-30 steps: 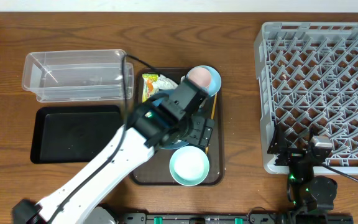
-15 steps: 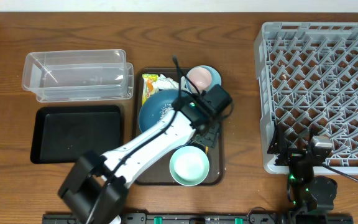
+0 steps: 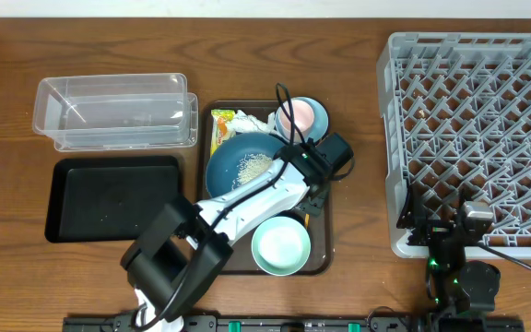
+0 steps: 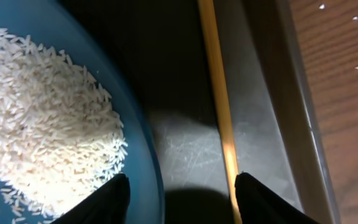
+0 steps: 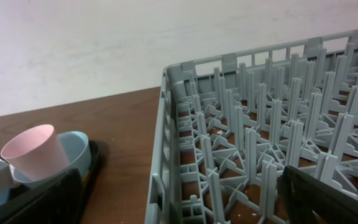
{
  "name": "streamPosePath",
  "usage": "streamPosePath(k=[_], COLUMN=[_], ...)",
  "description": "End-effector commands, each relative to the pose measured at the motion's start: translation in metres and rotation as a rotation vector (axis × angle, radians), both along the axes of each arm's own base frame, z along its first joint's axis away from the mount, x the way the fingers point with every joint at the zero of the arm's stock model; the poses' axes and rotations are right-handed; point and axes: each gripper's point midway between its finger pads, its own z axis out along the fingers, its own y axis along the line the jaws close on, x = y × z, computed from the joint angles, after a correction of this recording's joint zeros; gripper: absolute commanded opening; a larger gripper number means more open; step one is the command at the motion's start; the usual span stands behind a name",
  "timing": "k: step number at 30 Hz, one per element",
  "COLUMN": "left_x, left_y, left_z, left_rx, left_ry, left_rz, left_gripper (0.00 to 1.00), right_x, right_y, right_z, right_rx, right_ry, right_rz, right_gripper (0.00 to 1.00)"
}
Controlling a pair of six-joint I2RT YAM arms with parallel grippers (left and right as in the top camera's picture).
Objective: Sort waste into correct bins and load items into the dishwasher rack
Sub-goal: 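Lift the blue bowl with the left gripper and carry it left over the black tray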
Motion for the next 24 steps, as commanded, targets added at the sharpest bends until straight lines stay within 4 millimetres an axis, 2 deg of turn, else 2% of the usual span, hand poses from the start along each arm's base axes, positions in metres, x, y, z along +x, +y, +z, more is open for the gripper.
streamPosePath(k=[1, 10, 20, 24], left_x=[0.006, 0.012, 0.014, 0.014], left_y=[-0.002, 0.004, 0.013, 0.013], left_z=[0.000, 0.001, -0.009, -0.009], left_rx=[0.006, 0.042, 0.087, 0.087], left_ry=[-0.019, -0.056, -0.074, -0.074], left_rz=[0.000, 0.008, 0.013, 0.013], left_gripper=[0.54, 0.37, 0.35, 0.30], right_x=[0.000, 0.000, 0.000, 0.000], right_y=[0.001, 0.001, 0.001, 0.001], right_z=[0.000, 0.000, 0.000, 0.000], right_rx=[-0.014, -0.014, -0.014, -0.014], right_ry=[-0.001, -0.001, -0.001, -0.001], right_rz=[0.005, 0.006, 0.005, 0.005], right_gripper=[0.99, 0.99, 0.99, 0.99])
